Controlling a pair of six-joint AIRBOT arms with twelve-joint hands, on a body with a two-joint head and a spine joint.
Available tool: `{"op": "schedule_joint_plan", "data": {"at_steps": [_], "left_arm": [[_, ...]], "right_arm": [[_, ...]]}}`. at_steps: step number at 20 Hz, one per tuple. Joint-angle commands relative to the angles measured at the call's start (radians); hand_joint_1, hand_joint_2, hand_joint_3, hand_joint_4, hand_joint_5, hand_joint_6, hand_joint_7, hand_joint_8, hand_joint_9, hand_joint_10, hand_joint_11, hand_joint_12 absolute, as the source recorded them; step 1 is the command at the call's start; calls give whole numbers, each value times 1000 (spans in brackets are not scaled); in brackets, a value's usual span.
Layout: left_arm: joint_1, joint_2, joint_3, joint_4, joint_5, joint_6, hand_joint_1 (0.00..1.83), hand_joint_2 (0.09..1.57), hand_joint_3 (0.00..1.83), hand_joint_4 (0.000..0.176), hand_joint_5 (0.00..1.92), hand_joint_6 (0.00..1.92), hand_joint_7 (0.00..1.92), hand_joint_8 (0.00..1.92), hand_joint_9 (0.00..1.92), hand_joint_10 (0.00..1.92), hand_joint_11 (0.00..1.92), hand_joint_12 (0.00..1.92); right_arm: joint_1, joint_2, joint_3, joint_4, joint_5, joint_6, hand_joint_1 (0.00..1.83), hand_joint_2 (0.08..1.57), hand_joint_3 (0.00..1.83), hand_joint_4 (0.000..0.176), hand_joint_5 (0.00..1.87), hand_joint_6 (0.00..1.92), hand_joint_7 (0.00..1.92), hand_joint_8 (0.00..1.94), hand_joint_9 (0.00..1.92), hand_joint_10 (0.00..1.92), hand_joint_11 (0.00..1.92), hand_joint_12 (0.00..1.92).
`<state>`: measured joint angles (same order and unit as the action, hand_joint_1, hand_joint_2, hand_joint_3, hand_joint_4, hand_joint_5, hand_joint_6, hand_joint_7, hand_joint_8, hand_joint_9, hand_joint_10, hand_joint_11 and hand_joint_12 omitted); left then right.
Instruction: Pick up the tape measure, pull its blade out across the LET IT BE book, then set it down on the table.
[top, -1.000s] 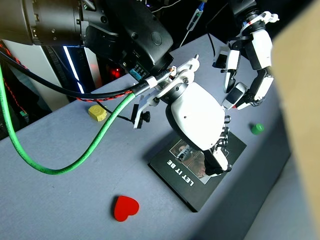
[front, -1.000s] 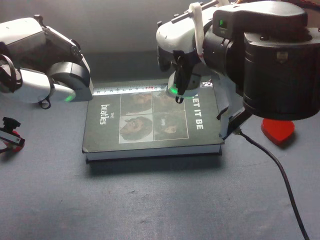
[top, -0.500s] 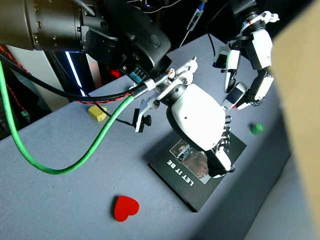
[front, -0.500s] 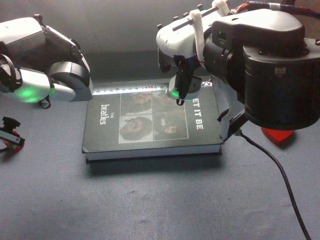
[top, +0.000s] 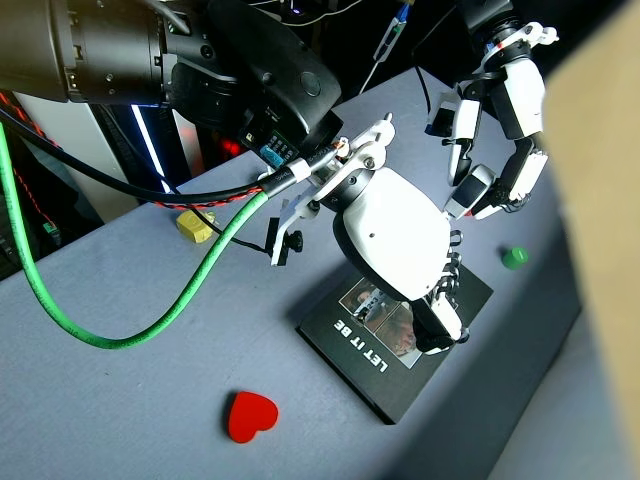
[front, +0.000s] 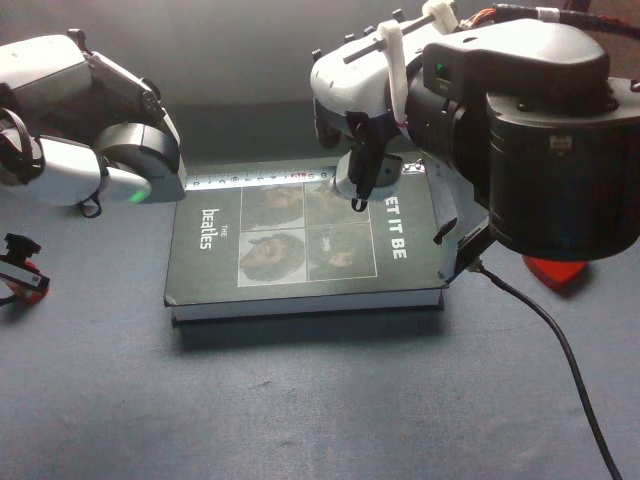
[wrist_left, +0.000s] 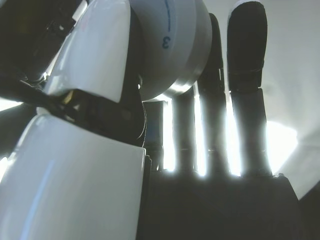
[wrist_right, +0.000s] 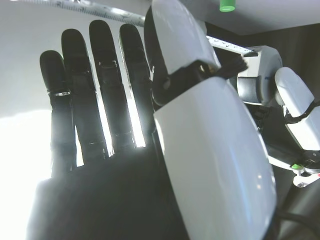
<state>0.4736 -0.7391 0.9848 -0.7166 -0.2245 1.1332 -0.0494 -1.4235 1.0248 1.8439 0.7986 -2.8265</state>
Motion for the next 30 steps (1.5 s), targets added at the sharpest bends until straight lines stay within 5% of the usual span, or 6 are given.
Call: {"op": "schedule_joint_plan", "data": {"at_steps": [1,5,6,7,10,30], "left_arm": [[-15,1,3,2,-104,-4,1371,1134,0,0,942,870,880,1110,900,1344,904,1185],[-15,1,3,-2,-103,-4,1371,1134,0,0,944,869,883,1109,895,1347,904,1186],[-16,1,3,-2,-103,-4,1371,1134,0,0,941,873,886,1105,896,1345,907,1189],[-16,1,3,-2,-103,-4,1371,1134,0,0,940,876,886,1103,900,1343,909,1191],[-16,1,3,-2,-103,-5,1372,1133,0,0,928,883,896,1091,908,1336,903,1191],[-14,2,3,-2,-110,-17,1372,1133,0,0,919,901,898,1085,914,1328,917,1181]], "right_arm": [[5,3,1,-74,-7,1,974,1178,3,0,743,13,789,17,728,28,279,1031],[4,3,1,-74,-9,0,971,1180,3,0,757,17,796,18,736,30,290,1036],[4,3,1,-74,-9,0,1143,1165,0,0,873,928,885,830,924,120,421,1141],[4,3,1,-74,-12,0,1179,1171,4,22,861,1221,894,1066,991,255,488,1239],[4,5,1,-74,-14,0,1182,1171,0,31,856,1192,912,1102,873,643,548,1271],[-13,128,-21,-22,-69,-55,1175,1192,2,9,773,1274,907,1139,823,684,522,1283]]}}
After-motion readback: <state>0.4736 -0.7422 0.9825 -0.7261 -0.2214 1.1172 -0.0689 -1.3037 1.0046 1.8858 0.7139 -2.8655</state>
